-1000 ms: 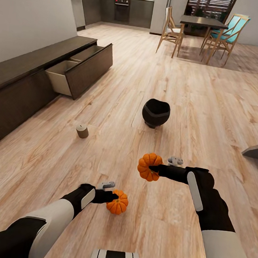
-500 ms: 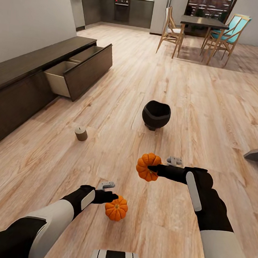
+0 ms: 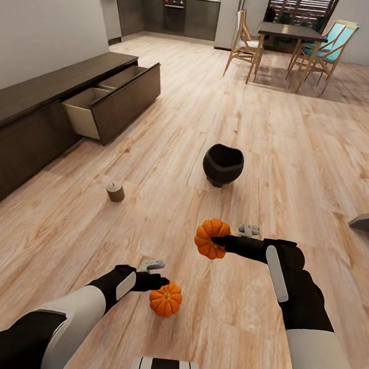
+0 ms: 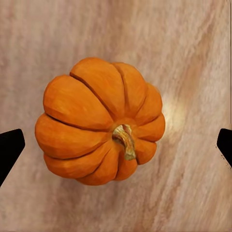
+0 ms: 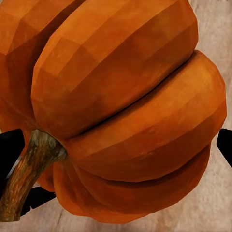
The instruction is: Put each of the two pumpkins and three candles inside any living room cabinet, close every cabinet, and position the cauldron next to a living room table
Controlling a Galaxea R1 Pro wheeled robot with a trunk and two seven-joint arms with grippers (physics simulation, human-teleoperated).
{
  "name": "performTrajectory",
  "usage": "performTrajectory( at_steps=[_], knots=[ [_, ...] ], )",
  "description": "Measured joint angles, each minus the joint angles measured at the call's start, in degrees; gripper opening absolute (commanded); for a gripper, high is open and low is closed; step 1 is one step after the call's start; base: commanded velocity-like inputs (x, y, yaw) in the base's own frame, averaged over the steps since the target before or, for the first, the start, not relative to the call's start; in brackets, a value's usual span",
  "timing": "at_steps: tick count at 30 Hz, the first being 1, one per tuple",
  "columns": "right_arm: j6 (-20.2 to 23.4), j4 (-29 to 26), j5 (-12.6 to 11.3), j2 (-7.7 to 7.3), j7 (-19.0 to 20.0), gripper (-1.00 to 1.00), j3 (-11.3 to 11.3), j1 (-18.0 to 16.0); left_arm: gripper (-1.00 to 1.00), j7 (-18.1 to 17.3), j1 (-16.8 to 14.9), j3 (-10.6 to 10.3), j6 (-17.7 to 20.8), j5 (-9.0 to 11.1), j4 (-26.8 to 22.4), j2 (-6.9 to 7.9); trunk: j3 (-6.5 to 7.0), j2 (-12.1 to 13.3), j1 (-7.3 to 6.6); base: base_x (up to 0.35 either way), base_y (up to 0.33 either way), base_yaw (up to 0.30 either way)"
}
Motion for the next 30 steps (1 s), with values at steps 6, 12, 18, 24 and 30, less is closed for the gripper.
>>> performTrajectory(
  at_steps=[6, 12, 18, 24, 30],
  knots=[
    [-0.02, 0.01, 0.49, -0.04, 0.06, -1.0, -0.01, 0.01, 1.0, 0.02, 0.0, 0.0, 0.06, 0.01, 0.02, -0.01, 0.0, 0.0, 0.01, 0.05, -0.059, 0.0],
    [-0.02, 0.01, 0.5, -0.03, 0.03, -1.0, -0.01, 0.01, 1.0, 0.02, 0.0, -0.01, 0.13, -0.07, 0.07, 0.01, 0.0, 0.0, 0.02, 0.003, -0.003, 0.0],
    [-0.02, 0.01, 0.47, -0.09, 0.04, -1.0, -0.08, 0.01, 1.0, 0.02, 0.01, -0.19, 0.5, -0.16, 1.23, 0.13, 0.0, 0.0, 0.02, 0.0, 0.0, 0.0],
    [-0.03, 0.0, 0.47, -0.1, 0.03, -1.0, -0.08, 0.01, 1.0, 0.03, 0.0, -0.23, 0.6, -0.14, 1.86, 0.15, 0.0, 0.0, 0.01, 0.0, 0.0, 0.0],
    [-0.03, 0.02, 0.6, -0.04, 0.04, -1.0, -0.02, -0.02, 1.0, 1.06, 0.0, -0.21, 0.63, -0.15, 1.95, 0.16, -0.88, -0.05, 0.12, 0.0, 0.0, 0.0]
  ],
)
